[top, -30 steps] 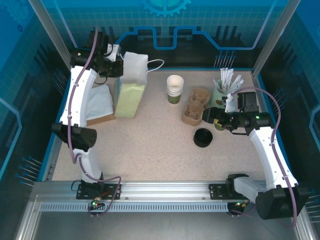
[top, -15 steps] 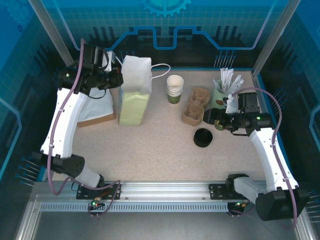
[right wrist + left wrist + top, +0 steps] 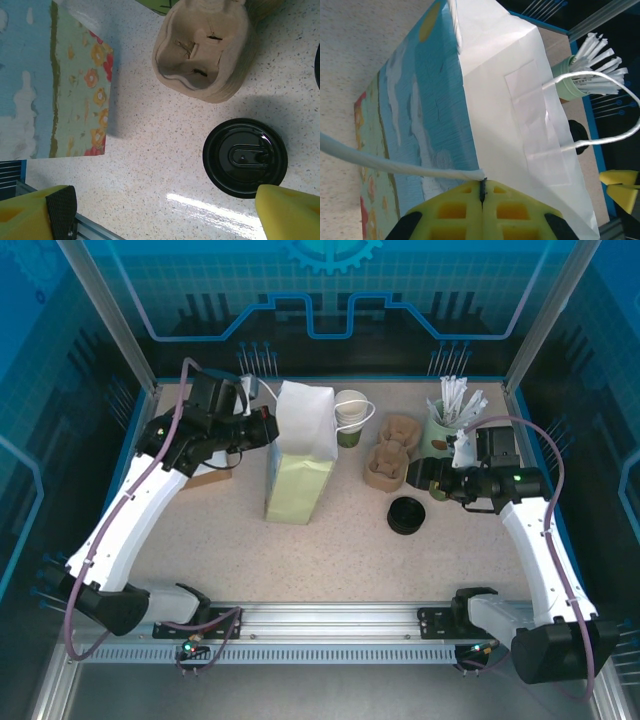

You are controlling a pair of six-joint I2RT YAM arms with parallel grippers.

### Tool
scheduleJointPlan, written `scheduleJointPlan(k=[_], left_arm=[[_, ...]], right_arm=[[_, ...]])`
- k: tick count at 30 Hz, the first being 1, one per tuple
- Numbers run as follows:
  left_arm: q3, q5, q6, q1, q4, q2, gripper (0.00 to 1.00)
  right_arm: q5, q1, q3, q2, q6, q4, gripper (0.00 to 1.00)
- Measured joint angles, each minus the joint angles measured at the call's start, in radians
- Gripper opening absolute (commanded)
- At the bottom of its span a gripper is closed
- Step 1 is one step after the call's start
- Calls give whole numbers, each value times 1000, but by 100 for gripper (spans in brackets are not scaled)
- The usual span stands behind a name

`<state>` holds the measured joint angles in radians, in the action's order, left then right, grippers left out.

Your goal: Pack the takeout coffee

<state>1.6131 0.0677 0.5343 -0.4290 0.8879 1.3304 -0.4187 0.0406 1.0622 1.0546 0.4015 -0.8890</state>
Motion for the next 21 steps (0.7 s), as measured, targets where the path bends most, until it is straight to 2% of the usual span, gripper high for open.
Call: scheduleJointPlan(k=[11, 18, 21], left_arm=[[-167, 35, 102, -28, -153, -41, 1], [-275, 39, 143, -29, -190, -49, 22], [-296, 35, 148, -31, -190, -56, 39]], right_arm=[[3, 0, -16, 0, 3, 0, 94], [15, 0, -18, 0, 6, 0, 94], [19, 0, -18, 1, 6, 0, 94]])
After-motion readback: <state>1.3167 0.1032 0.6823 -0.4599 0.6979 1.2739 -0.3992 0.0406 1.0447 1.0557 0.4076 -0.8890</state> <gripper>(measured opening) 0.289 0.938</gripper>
